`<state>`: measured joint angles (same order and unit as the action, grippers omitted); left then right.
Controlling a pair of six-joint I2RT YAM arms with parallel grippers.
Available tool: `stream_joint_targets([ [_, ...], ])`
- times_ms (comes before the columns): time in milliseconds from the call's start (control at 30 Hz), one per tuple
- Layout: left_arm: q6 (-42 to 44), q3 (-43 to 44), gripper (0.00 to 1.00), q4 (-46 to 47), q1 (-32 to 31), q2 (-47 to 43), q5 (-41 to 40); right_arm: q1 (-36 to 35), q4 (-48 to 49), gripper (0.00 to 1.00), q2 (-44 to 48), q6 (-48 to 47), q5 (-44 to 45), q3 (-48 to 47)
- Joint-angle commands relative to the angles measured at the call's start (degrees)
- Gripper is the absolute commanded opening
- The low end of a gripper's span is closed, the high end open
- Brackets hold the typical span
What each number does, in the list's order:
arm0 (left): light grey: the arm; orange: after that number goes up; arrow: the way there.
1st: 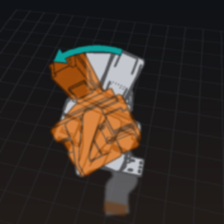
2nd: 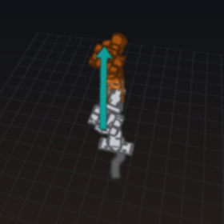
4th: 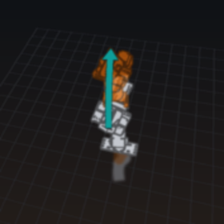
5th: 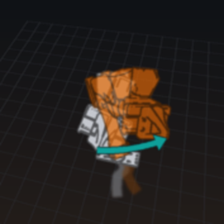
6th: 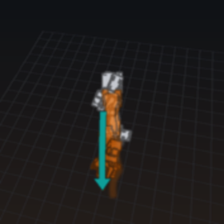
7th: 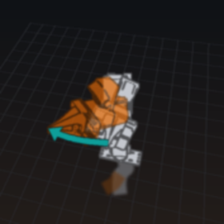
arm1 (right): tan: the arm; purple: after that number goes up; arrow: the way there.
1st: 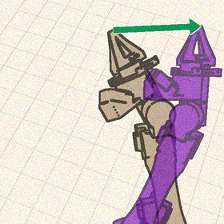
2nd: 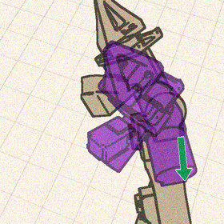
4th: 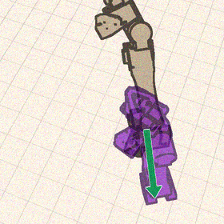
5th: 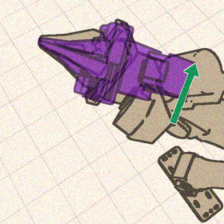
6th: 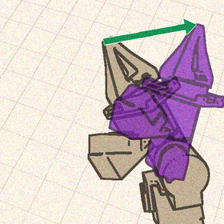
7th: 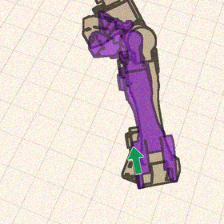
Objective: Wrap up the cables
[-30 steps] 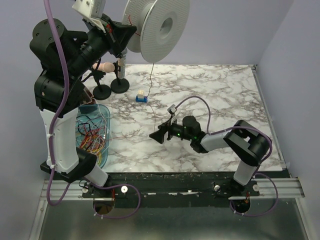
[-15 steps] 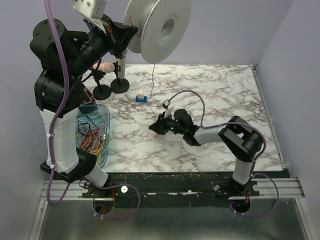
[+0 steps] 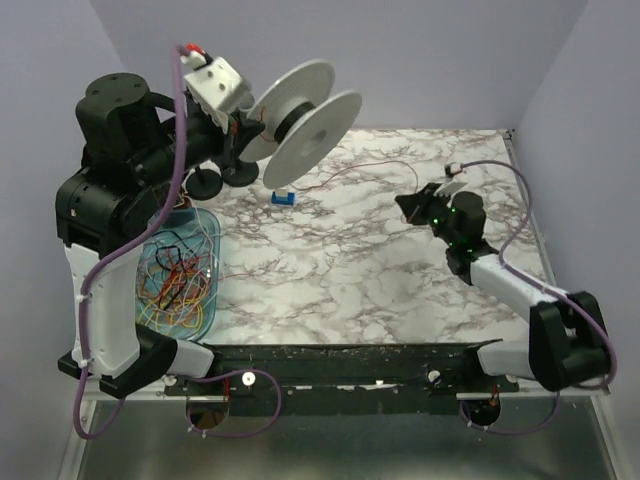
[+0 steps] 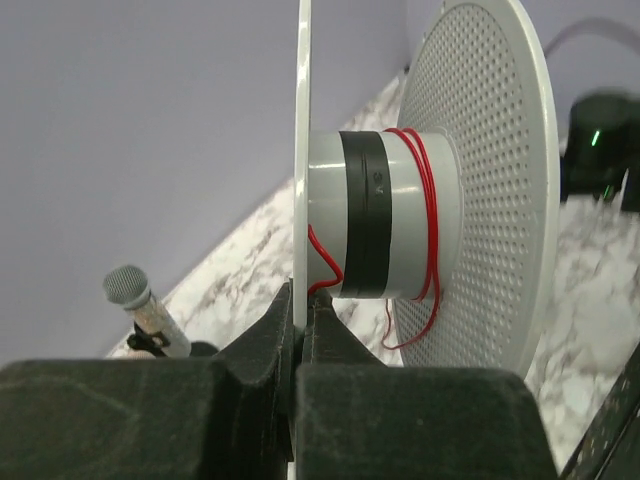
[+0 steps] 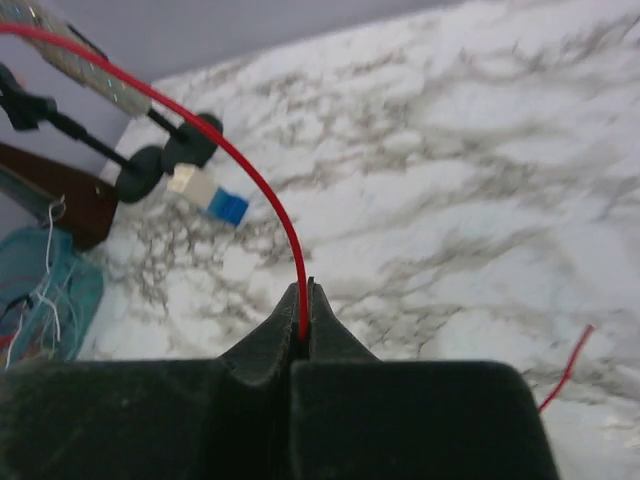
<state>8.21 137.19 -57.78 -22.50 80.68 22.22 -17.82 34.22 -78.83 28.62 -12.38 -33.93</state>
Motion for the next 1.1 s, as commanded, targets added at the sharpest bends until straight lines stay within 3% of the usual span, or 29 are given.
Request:
stream_joint_targets([
  [0,19.4,-5.3,0.00,-12.9,0.2,-2.1,5.7,6.1,-16.6,0.01,9.8,-9.3,2.4,-7.4],
  [167,33.9,-16.5,0.00,-23.0,0.2,-5.0,6.0,13.6,-28.3,0.01,15.8,-17.1,4.5,-19.4],
  [367,39.3,-32.7,0.00,-23.1,-0.1,-6.6,3.0,13.6,-40.0,0.01,17.0,-25.5,5.9,-37.5],
  [500,33.1,-41.4,0.00,-15.8,-3.2,-5.6,0.4,10.8,-46.1,0.01,15.1,-25.5,0.4,-46.6],
  [667,22.5,-46.2,0.00,-4.0,-7.7,-1.9,-1.6,-1.9,-55.4,0.01,11.3,-26.3,6.8,-59.5],
  [867,6.9,-43.2,0.00,8.6,-8.3,6.6,-3.7,-13.6,-65.1,0.01,2.8,-22.7,6.6,-76.0],
  [1067,-6.3,-35.3,0.00,19.4,-7.1,15.5,-7.1,-23.9,-65.6,0.01,-3.0,-16.7,-3.0,-79.6],
])
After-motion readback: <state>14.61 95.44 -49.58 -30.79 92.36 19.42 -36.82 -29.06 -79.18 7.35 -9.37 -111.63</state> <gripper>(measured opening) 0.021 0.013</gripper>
